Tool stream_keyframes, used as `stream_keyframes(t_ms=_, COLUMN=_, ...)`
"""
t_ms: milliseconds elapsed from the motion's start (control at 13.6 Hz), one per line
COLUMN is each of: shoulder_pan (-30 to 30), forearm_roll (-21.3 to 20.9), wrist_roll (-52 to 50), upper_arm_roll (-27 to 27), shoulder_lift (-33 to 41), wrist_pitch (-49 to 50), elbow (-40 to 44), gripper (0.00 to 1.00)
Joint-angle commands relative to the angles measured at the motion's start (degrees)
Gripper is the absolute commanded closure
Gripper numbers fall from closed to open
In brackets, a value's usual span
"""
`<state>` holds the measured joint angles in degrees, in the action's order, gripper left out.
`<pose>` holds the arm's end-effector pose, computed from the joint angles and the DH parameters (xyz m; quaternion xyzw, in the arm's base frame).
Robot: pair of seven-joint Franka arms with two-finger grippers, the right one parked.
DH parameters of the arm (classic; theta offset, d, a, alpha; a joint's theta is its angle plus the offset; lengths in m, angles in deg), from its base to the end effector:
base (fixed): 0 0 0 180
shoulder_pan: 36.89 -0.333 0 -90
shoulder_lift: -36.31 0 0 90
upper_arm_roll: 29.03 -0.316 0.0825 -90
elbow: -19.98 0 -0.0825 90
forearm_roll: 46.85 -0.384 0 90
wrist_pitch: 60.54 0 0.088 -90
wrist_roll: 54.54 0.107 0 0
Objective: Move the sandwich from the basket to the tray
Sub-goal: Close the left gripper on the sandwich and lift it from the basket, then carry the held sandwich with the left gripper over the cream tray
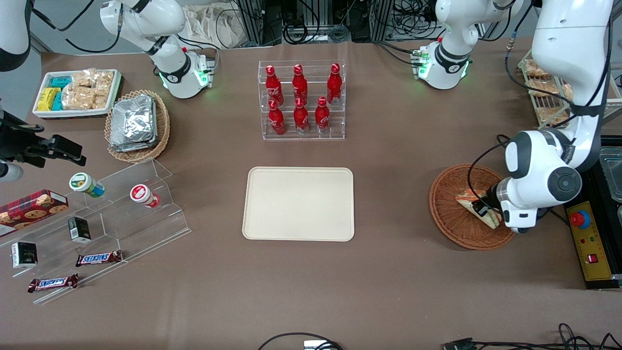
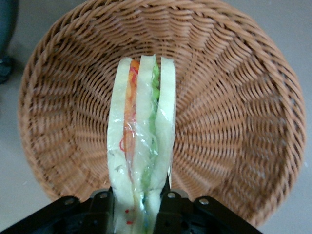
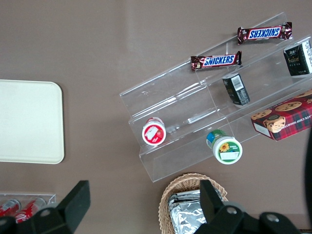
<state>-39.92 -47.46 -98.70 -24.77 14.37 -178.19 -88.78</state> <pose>0.6010 -0.0105 0.2839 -0.9253 -0.3618 0.1081 0.0347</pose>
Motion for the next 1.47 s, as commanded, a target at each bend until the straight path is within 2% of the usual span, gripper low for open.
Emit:
stream_keyframes(t_ms=0, shoulder_pan=2.1, forearm_roll=-0.9, wrist_roll=4.1, upper_arm_roll=0.5, shoulder_lift=1.8, wrist_pitch=13.6, elbow=9.9, gripper=1.0)
stream_keyframes(t_ms=295, shoulder_pan=7.6, forearm_roll=-0.1, wrist_roll=10.0, upper_arm_roll=2.2, shoulder_lift=1.2, wrist_pitch=24.5, elbow=24.1, gripper=1.0)
stream_keyframes(t_ms=589, shoulder_pan=14.3, forearm_roll=-0.6, wrist_roll=10.2, upper_arm_roll=7.3, shoulder_lift=-1.1, wrist_pitch=23.9, elbow=25.6, gripper=1.0)
stream_keyframes(t_ms=737, shoulder_pan=17.9, forearm_roll=-0.1, wrist_roll=10.1, upper_arm_roll=7.7, shoulder_lift=-3.0, wrist_pitch=23.6, elbow=25.8, gripper=1.0)
stream_keyframes(t_ms=884, shoulder_pan=21.5, forearm_roll=-0.1, wrist_roll=10.1, upper_arm_roll=7.8, shoulder_lift=-6.8, wrist_pitch=20.5, elbow=27.9, gripper=1.0)
stream_keyframes(t_ms=958, shoulder_pan=22.8, forearm_roll=-0.1, wrist_roll=10.0, upper_arm_roll=7.9, shoulder_lift=-9.8, wrist_pitch=17.1, elbow=29.5, gripper=0.95)
stream_keyframes(t_ms=1105, shoulder_pan=27.3, forearm_roll=-0.8, wrist_roll=10.1, upper_arm_roll=8.1, shoulder_lift=-14.6, wrist_pitch=10.3, elbow=30.4, gripper=0.97)
stream_keyframes(t_ms=1400, shoulder_pan=31.1, forearm_roll=-0.7, wrist_roll=9.1, upper_arm_roll=8.1, shoulder_lift=-21.1, wrist_pitch=0.9, elbow=30.3, gripper=0.96)
